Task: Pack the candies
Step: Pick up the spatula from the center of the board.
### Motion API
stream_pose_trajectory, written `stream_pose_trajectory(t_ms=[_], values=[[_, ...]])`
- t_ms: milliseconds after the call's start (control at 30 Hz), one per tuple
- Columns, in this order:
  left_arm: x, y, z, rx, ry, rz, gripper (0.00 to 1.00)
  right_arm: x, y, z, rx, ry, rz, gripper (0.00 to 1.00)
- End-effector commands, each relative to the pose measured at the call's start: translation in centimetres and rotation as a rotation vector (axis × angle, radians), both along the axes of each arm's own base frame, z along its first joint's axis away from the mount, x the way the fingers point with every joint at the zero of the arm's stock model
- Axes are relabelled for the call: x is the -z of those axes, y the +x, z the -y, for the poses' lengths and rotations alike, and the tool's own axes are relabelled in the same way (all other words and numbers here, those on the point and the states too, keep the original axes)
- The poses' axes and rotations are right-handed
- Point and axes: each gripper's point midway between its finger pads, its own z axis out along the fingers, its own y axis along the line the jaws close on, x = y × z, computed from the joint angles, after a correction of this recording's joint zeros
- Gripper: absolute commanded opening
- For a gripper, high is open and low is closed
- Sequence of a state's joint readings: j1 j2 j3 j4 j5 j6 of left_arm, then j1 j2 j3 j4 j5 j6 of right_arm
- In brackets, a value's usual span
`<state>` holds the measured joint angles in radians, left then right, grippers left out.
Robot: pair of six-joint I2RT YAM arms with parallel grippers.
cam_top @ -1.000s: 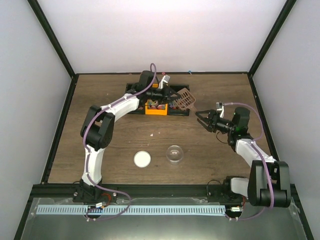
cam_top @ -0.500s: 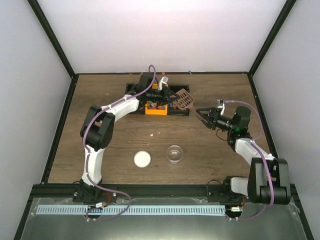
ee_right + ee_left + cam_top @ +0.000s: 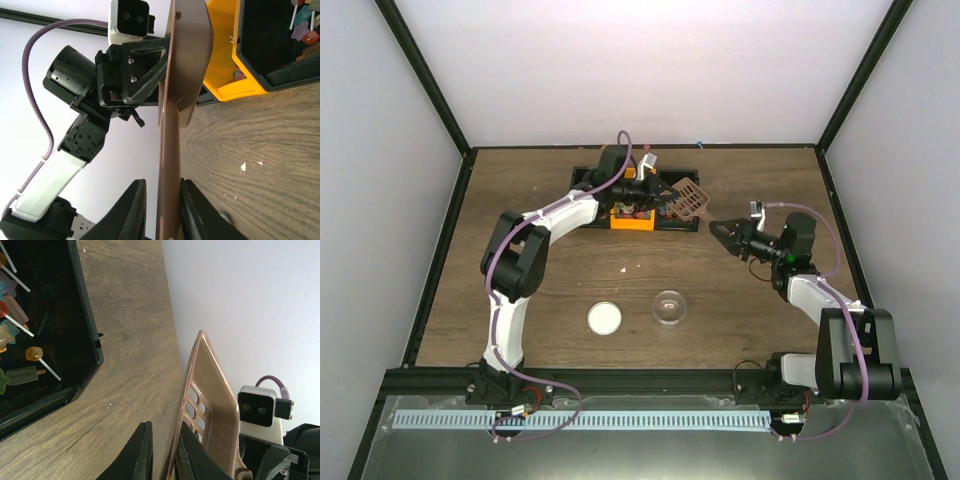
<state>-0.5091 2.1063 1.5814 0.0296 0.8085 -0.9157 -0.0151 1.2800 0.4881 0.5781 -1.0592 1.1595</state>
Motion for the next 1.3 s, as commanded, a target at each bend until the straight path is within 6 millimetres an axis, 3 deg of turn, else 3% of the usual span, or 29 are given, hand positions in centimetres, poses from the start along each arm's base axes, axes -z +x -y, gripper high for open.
stream_pose_trajectory(t_ms=[0, 167, 233, 300, 400, 567, 800, 900, 967, 1067, 1133, 1200, 1267], values=[[-1.6, -0.7, 0.1, 0.010, -0.015, 0.045, 0.04, -1.2, 0.1, -0.6, -0.016, -0.005, 0.062, 0.15], [-1.7, -0.8, 0.2, 0.027, -0.025, 0.047, 0.04, -0.9, 0.2, -0.5, -0.012, -0.011, 0.051, 0.09], [-1.7, -1.0, 0.3, 0.039, -0.030, 0.049, 0.04, -0.8, 0.3, -0.5, -0.011, -0.015, 0.049, 0.16], [-1.7, -1.1, 0.2, 0.045, -0.030, 0.049, 0.04, -0.8, 0.4, -0.4, -0.007, -0.020, 0.046, 0.30], [-1.5, -1.2, 0.2, 0.048, -0.027, 0.046, 0.04, -0.7, 0.6, -0.5, -0.010, -0.028, 0.048, 0.30], [-1.2, -1.2, 0.1, 0.042, -0.020, 0.041, 0.04, -0.4, 0.6, -0.5, -0.018, -0.023, 0.040, 0.23], [-1.0, -1.1, 0.1, 0.039, -0.020, 0.038, 0.04, -0.3, 0.5, -0.5, -0.020, -0.027, 0.037, 0.02], [-0.6, -0.8, -0.2, 0.017, -0.005, 0.024, 0.05, -0.2, 0.5, -0.5, -0.019, -0.037, 0.039, 0.01], [-0.6, -0.4, -0.5, 0.000, 0.004, 0.032, 0.21, -0.1, 0.7, -0.3, -0.005, -0.055, 0.030, 0.01], [-1.0, 0.6, -1.8, -0.050, 0.020, 0.053, 0.59, -0.1, 1.2, 0.0, 0.034, -0.075, -0.011, 0.01], [-1.6, 1.6, -3.7, -0.106, 0.047, 0.082, 0.80, -0.2, 1.9, 0.5, 0.080, -0.075, -0.058, 0.01], [-1.8, 2.8, -6.1, -0.179, 0.101, 0.109, 0.89, -0.1, 2.5, 0.6, 0.111, -0.072, -0.115, 0.01], [-2.0, 3.8, -8.9, -0.253, 0.180, 0.147, 0.91, -0.6, 3.3, 0.4, 0.127, -0.084, -0.136, 0.01]])
